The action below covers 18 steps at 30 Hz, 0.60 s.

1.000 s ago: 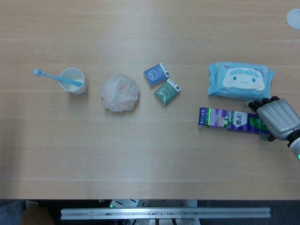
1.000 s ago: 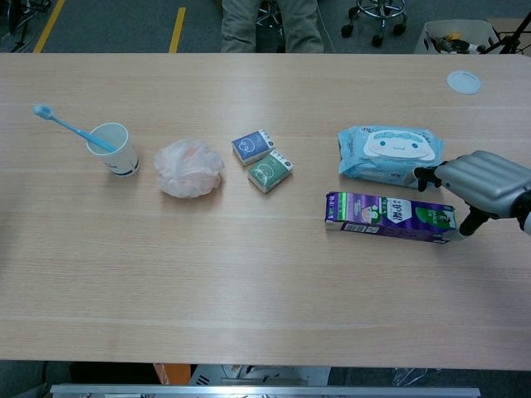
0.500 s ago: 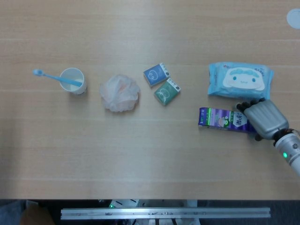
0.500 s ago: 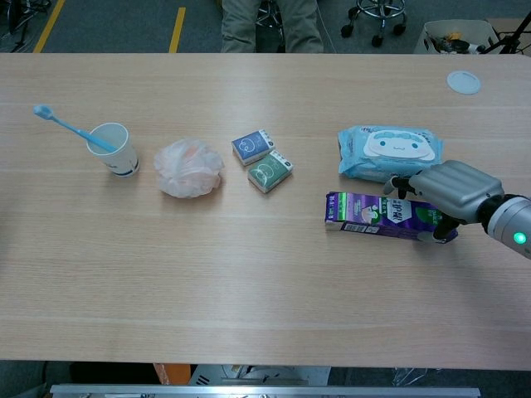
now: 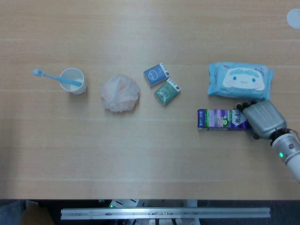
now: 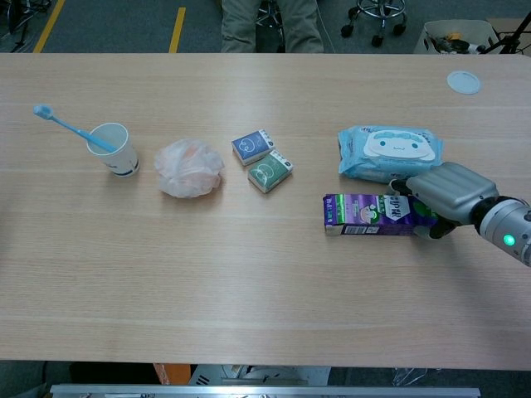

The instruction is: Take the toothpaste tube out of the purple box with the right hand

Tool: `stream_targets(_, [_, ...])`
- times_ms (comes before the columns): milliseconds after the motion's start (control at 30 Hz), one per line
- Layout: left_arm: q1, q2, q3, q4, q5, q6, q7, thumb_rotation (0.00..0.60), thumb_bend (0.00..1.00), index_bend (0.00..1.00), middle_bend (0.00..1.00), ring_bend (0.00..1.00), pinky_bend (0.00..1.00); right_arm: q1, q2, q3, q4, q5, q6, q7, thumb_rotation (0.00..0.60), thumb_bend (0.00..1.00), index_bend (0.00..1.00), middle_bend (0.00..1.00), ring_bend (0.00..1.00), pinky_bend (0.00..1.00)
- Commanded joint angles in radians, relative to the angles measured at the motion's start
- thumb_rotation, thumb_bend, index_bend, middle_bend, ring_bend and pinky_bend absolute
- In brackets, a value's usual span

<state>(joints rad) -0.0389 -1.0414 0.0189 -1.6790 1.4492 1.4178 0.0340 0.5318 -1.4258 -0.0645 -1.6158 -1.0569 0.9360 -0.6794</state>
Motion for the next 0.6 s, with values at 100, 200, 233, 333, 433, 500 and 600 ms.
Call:
stream_targets(100, [0.001,0.002,0.0,-0.002,0.001,0.001,-0.002,0.6,0.27,0.1,0.09,0.08,0.11,0.01,0.023,0.017,-0.048,-0.02,0.021,0.011,0.6,0.34,0.44,0.45,0.42,0.65])
stream_targets(200, [0.001,0.002,0.001,-0.001,0.003,0.002,-0.005,0.6,0.27,0.1,0.09,0.08,0.11,0.02,0.041,0.034,-0.087,-0.027,0.032,0.015,0.6,0.34,0.44,0.45,0.43,0.65])
stream_targets(233, [0.001,0.002,0.001,-0.001,0.003,0.001,-0.005,0.6,0.27,0.1,0.09,0.08,0.11,0.024,0.047,0.04,-0.1,-0.029,0.036,0.016,0.6,0.34,0.44,0.45,0.44,0.66])
stream_targets(333, [0.002,0.004,0.0,-0.002,0.004,0.002,-0.008,0.6,0.27,0.1,0.09,0.08,0.11,0.044,0.07,0.063,-0.135,-0.027,0.04,0.004,0.6,0.34,0.44,0.45,0.44,0.66])
stream_targets(433, [0.002,0.007,0.0,-0.003,0.007,0.005,-0.01,0.6,0.27,0.1,0.09,0.08,0.11,0.08,0.099,0.086,-0.169,0.01,0.017,-0.021,0.6,0.34,0.44,0.45,0.44,0.66])
stream_targets(500, [0.004,0.007,0.0,-0.003,0.008,0.009,-0.012,0.6,0.27,0.1,0.09,0.08,0.11,0.112,0.121,0.097,-0.189,0.045,0.001,-0.067,0.6,0.34,0.44,0.45,0.44,0.66])
stream_targets(600, [0.006,0.007,0.001,-0.002,0.008,0.011,-0.015,0.6,0.27,0.1,0.09,0.08,0.11,0.165,0.147,0.107,-0.216,0.112,-0.019,-0.144,0.6,0.33,0.44,0.45,0.44,0.66])
